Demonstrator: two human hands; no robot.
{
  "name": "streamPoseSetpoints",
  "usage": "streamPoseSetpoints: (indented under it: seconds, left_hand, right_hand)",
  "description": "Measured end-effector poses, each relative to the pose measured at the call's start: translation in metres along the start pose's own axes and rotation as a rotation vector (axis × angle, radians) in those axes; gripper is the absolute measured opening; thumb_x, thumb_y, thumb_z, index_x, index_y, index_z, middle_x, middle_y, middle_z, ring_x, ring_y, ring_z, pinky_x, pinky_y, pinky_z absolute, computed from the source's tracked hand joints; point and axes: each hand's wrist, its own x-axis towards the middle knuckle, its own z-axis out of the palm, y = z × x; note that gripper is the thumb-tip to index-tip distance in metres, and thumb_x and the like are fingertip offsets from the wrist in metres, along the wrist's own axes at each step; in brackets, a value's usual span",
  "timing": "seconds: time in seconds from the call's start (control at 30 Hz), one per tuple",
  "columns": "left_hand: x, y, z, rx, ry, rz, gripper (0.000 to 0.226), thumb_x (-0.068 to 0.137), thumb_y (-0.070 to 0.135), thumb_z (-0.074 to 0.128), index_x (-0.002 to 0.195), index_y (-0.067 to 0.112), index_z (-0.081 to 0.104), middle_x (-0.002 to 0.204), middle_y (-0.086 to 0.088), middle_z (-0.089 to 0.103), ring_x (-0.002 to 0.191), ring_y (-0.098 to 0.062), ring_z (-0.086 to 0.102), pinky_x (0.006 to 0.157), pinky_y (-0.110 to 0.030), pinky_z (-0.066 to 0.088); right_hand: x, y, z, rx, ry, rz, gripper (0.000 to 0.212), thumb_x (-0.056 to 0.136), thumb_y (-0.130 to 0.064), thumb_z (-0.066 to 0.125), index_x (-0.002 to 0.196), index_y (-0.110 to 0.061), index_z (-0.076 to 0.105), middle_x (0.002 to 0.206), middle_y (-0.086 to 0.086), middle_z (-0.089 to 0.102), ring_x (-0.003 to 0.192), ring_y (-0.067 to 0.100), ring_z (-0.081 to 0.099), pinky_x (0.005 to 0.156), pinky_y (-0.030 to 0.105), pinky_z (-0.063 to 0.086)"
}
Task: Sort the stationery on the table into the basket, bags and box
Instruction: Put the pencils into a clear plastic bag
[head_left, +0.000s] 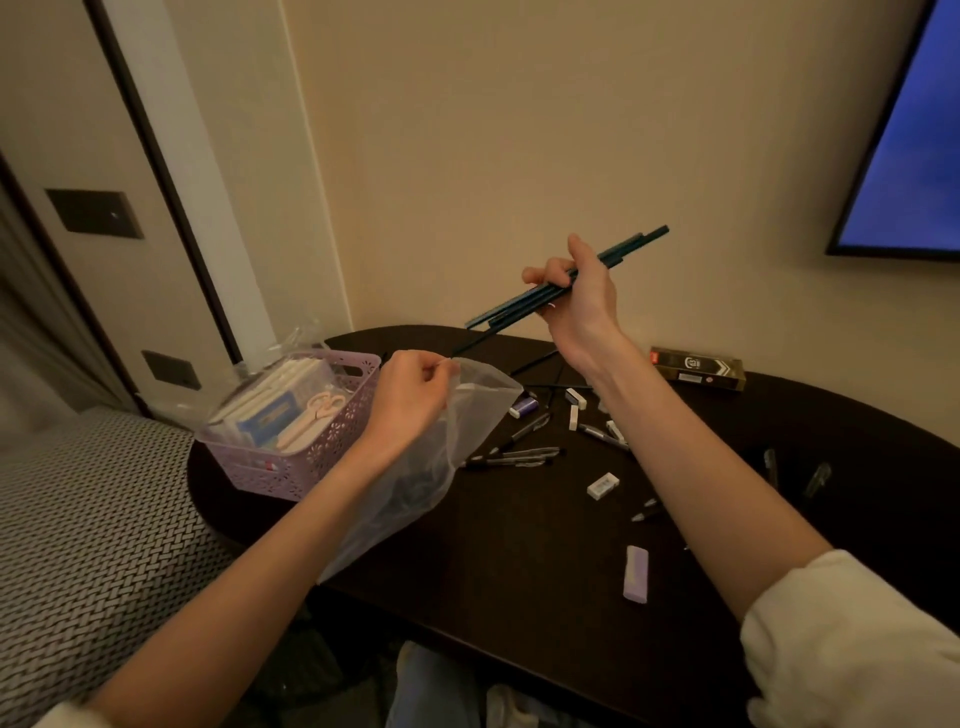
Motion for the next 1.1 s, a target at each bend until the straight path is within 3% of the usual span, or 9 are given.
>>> streamPoseSetpoints:
  seconds: [0.07,0.17,0.23,0.4,0.6,0.67,0.83,1.0,1.1]
  left_hand:
    - [0.000,0.000,-0.002,0.004,0.000,0.000,0.020,0.098,0.021,0.052,0.094,0.017,0.071,0.068,-0.012,0.066,0.056,-0.014,0.056,0.052,-0.022,0.043]
    - [0.001,0.000,-0.003,-0.015,0.013,0.001,0.021,0.098,0.022,0.051,0.092,0.018,0.071,0.068,-0.010,0.065,0.055,-0.012,0.055,0.049,-0.018,0.042]
    - [0.003,0.000,-0.003,-0.035,0.030,-0.002,0.026,0.099,0.021,0.050,0.083,0.013,0.069,0.060,-0.005,0.058,0.050,-0.008,0.050,0.045,-0.015,0.038]
    - [0.006,0.001,-0.007,-0.058,0.068,0.001,0.031,0.100,0.022,0.049,0.081,0.006,0.068,0.058,-0.003,0.054,0.050,-0.011,0.049,0.042,-0.013,0.035]
    - [0.008,-0.002,-0.017,-0.104,0.132,0.031,0.038,0.098,0.020,0.049,0.064,0.012,0.061,0.049,0.004,0.047,0.042,-0.006,0.042,0.043,-0.019,0.033]
    - [0.009,-0.006,-0.022,-0.120,0.175,0.023,0.037,0.098,0.021,0.049,0.068,0.004,0.064,0.049,0.001,0.048,0.045,-0.011,0.043,0.045,-0.027,0.034]
    - [0.011,-0.013,-0.038,-0.092,0.243,0.023,0.037,0.098,0.022,0.049,0.078,-0.003,0.068,0.054,-0.011,0.051,0.048,-0.020,0.046,0.049,-0.032,0.036]
    - [0.016,-0.013,-0.050,-0.081,0.269,0.025,0.037,0.098,0.021,0.049,0.079,-0.004,0.068,0.054,-0.017,0.052,0.046,-0.018,0.044,0.048,-0.032,0.035]
    - [0.020,-0.016,-0.054,-0.081,0.301,0.004,0.037,0.098,0.021,0.050,0.078,-0.005,0.069,0.054,-0.015,0.051,0.048,-0.019,0.043,0.050,-0.033,0.034]
  right_hand:
    - [0.002,0.000,0.000,-0.178,0.020,-0.016,0.052,0.102,-0.040,0.033,0.056,-0.015,0.042,0.051,-0.003,0.047,0.066,0.014,0.048,0.064,0.030,0.035]
    - [0.002,0.000,-0.002,-0.337,0.003,-0.076,0.062,0.101,-0.048,0.031,0.054,-0.010,0.046,0.052,0.000,0.043,0.046,0.010,0.038,0.040,0.020,0.026]
    - [-0.001,0.001,-0.003,-0.405,-0.030,-0.126,0.064,0.101,-0.046,0.032,0.053,-0.007,0.048,0.050,0.002,0.044,0.037,0.009,0.034,0.035,0.019,0.024]
    - [-0.009,0.004,0.004,-0.618,-0.165,-0.183,0.057,0.102,-0.034,0.035,0.057,-0.005,0.056,0.059,0.008,0.056,0.040,0.011,0.040,0.036,0.020,0.032]
    - [-0.015,0.019,0.018,-0.840,-0.329,0.010,0.027,0.094,-0.017,0.053,0.084,0.002,0.069,0.076,0.010,0.069,0.055,0.012,0.059,0.045,0.018,0.048]
    - [-0.016,0.025,0.023,-0.858,-0.377,0.092,0.021,0.091,-0.016,0.058,0.088,-0.001,0.072,0.085,0.013,0.073,0.058,0.013,0.064,0.047,0.019,0.048]
    - [-0.013,0.033,0.039,-0.934,-0.325,-0.004,0.019,0.089,-0.011,0.057,0.088,0.002,0.071,0.084,0.017,0.071,0.056,0.015,0.063,0.046,0.018,0.051]
    - [-0.012,0.034,0.052,-0.975,-0.446,0.101,0.017,0.085,-0.008,0.066,0.092,0.007,0.067,0.076,0.015,0.068,0.050,0.013,0.062,0.045,0.019,0.050]
    - [-0.013,0.039,0.059,-0.926,-0.467,0.124,0.022,0.083,-0.008,0.069,0.097,0.009,0.067,0.081,0.019,0.069,0.055,0.016,0.065,0.050,0.020,0.055]
